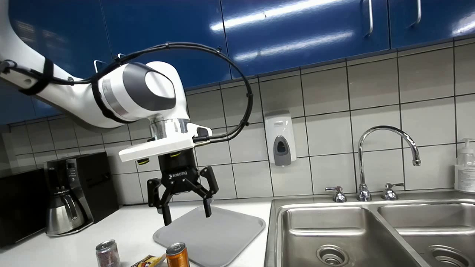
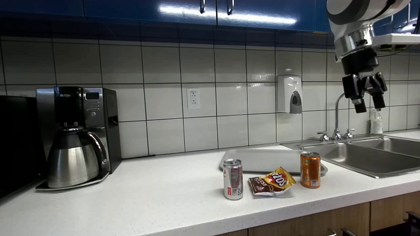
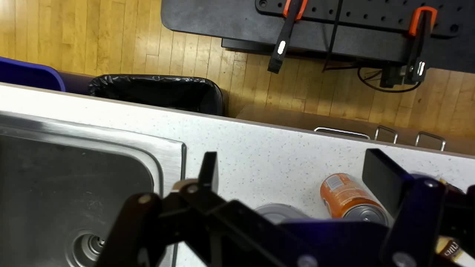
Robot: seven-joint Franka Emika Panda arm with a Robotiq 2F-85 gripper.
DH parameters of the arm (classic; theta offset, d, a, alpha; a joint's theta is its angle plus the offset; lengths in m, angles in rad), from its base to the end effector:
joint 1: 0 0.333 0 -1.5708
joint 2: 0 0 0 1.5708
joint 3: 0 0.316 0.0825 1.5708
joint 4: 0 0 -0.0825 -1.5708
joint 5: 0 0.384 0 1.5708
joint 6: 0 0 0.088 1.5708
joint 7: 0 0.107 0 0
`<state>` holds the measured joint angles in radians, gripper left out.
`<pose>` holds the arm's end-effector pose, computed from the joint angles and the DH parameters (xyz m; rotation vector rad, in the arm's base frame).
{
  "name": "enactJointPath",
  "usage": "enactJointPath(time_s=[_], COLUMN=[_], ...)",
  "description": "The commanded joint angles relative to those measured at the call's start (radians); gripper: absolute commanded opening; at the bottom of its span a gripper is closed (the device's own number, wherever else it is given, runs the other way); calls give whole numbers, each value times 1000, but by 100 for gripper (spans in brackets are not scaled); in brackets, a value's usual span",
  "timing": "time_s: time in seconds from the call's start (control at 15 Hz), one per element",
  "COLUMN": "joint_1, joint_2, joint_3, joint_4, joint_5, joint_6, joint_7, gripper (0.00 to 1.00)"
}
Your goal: Put the cans on the grey tray
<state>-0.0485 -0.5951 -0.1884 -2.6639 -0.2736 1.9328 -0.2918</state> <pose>0.3299 -0.0959 0.4091 3.0090 0.3163 -0.2548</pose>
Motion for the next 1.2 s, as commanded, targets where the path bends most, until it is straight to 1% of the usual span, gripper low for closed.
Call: enactJointPath(time_s=[0.0,0.47,0.8,0.87,1.13], joint_1=[19,76,106,112,118], joint_2=[2,55,128,153,215], joint_3=[28,70,97,101,121], joint_4=[-44,-94,-118,-108,-111], joint_5=[30,44,53,59,71], joint_6=[61,167,256,270,335], joint_7=[-3,-7,-8,-10,5], gripper=[100,100,100,100,100])
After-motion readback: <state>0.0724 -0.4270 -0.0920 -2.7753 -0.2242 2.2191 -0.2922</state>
